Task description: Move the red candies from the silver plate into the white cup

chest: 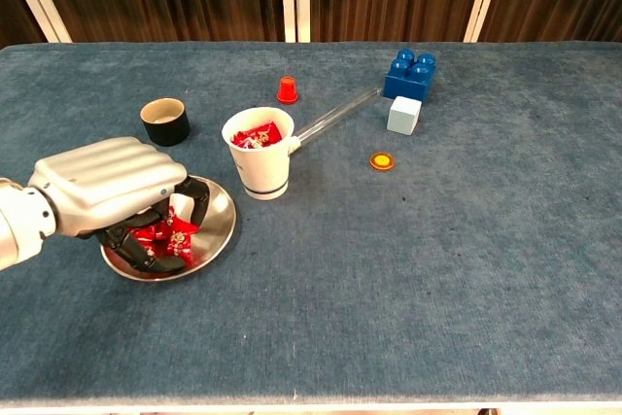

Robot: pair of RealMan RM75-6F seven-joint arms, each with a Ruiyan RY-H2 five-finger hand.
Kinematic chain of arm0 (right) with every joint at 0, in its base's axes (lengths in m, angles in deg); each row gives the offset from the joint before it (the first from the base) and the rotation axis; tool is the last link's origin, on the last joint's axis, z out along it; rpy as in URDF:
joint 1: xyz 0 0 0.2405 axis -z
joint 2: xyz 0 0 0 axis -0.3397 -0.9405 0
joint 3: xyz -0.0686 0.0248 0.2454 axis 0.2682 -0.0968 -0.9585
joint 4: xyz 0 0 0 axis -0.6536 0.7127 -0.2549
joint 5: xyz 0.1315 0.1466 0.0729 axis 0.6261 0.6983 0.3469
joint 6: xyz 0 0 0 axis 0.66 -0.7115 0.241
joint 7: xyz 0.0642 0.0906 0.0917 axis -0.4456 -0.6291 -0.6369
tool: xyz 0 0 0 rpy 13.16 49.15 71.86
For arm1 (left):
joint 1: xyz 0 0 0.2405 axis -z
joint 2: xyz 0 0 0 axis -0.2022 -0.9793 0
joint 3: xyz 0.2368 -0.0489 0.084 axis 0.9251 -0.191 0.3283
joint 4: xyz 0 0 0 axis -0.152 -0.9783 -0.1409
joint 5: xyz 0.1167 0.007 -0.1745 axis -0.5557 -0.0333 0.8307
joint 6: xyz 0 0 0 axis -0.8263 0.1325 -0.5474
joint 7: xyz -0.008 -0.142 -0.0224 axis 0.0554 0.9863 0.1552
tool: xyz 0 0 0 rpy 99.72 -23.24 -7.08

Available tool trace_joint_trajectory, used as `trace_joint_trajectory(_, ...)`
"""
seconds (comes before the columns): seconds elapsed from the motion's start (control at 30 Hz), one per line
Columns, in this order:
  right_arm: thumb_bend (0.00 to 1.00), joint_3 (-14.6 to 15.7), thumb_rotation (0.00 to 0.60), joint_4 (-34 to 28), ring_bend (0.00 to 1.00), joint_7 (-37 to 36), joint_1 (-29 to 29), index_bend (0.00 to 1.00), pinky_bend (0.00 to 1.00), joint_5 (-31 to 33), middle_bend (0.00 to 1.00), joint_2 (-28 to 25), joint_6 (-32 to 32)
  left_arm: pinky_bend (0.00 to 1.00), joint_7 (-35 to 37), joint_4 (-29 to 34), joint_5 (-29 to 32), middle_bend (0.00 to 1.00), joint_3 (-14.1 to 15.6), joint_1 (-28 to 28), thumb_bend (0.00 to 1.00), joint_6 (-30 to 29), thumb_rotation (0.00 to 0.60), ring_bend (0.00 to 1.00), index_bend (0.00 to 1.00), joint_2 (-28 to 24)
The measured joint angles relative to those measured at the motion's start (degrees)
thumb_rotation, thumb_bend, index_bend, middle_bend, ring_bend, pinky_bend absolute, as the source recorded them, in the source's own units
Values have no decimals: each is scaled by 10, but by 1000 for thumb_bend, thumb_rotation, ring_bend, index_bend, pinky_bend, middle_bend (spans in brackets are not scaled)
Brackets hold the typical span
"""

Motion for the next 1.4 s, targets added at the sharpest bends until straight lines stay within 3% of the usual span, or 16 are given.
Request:
trace_joint_trajectory(0.2, 330, 0, 600, -1, 0, 2, -1, 0, 0, 0, 33, -1, 1, 857, -2, -3, 8, 935, -3, 2, 252, 6, 532, 906, 493, 0)
trace_joint_trajectory(0.53, 330, 1, 600, -3, 0, 5, -2, 0, 3, 1, 33, 0, 3, 857, 18, -20, 7, 935, -9, 6, 436, 16, 529, 906, 614, 0)
trace_joint_trajectory(0.87, 330, 0, 600, -4, 0, 6, -2, 0, 4, 2, 34, 1, 4, 857, 71, 3, -11, 935, -21, 6, 445, 13, 530, 907, 630, -20)
trace_joint_trajectory(1.17, 331, 1, 600, 0, 0, 2, -1, 0, 4, 2, 33, 2, 2, 857, 133, 63, -40, 935, -81, 18, 417, -8, 517, 907, 628, -66)
trace_joint_trajectory(1.4, 330, 1, 600, 4, 0, -2, 0, 0, 4, 5, 34, 3, 3, 857, 156, 62, 18, 936, -142, 68, 411, 33, 506, 907, 625, -62)
